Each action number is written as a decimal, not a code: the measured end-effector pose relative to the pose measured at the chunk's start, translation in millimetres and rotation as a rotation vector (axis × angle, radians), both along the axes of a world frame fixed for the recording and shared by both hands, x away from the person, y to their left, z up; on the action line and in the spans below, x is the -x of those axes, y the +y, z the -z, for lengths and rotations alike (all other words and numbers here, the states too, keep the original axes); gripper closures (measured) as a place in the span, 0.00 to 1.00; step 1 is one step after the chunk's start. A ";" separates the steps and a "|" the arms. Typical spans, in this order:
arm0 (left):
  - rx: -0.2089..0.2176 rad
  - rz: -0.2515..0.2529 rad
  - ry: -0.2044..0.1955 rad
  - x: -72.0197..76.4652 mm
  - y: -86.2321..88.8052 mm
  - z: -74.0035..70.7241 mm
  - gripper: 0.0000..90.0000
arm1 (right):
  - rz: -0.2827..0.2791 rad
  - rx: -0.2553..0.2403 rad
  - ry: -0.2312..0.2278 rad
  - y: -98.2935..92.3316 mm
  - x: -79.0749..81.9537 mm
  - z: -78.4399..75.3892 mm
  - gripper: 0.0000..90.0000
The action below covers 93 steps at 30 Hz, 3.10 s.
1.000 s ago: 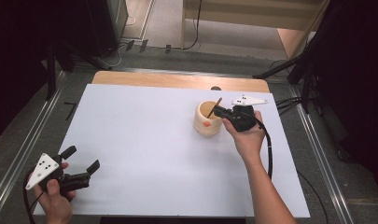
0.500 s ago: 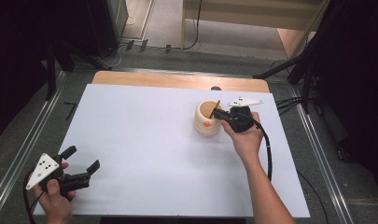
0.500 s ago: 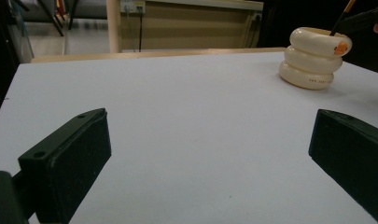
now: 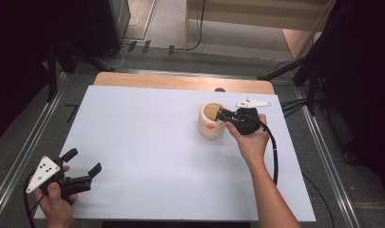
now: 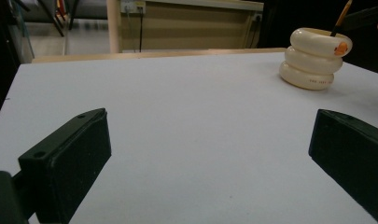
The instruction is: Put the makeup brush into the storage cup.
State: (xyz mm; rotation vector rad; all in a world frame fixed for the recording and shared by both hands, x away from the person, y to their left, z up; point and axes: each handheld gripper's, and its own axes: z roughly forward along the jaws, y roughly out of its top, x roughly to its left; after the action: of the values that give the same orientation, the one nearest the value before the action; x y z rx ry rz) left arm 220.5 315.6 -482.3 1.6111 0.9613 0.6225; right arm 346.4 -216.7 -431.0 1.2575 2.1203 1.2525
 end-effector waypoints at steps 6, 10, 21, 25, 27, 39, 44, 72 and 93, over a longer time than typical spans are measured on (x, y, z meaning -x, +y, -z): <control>0.001 0.001 0.000 -0.1 -0.4 0.1 0.00 | 0.031 -0.039 -0.033 -6.0 7.2 -1.7 0.60; 0.001 0.001 0.001 -0.1 -1.1 0.2 0.00 | 0.044 -0.040 -0.038 -11.6 11.7 -1.2 0.51; -0.005 0.002 0.001 0.1 -2.3 0.3 0.00 | 0.085 -0.046 -0.050 -28.3 29.5 -0.2 0.35; -0.006 0.003 0.001 0.1 -2.2 0.3 0.00 | 0.087 -0.049 -0.054 -31.4 35.8 2.4 0.30; -0.005 0.001 0.002 0.1 -2.3 0.4 0.00 | 0.088 -0.044 -0.054 -32.5 38.9 4.4 0.27; -0.005 0.001 0.001 0.0 -2.0 0.3 0.00 | 0.084 -0.064 -0.046 -41.1 56.8 16.5 0.16; -0.006 0.003 0.001 0.1 -2.3 0.3 0.00 | 0.082 -0.073 -0.047 -44.4 62.7 20.3 0.14; -0.011 0.007 0.001 0.8 -2.2 0.0 0.00 | 0.123 -0.112 -0.108 -66.9 104.2 47.4 0.00; -0.012 0.007 -0.002 1.3 -3.6 0.0 0.00 | 0.156 -0.148 -0.137 -87.8 141.2 64.7 0.00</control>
State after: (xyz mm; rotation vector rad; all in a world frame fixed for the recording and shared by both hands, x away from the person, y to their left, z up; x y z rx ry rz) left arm 219.1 312.0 -482.3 1.6230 0.9520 0.6263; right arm 205.3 -304.5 -495.7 1.3287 1.8256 1.4047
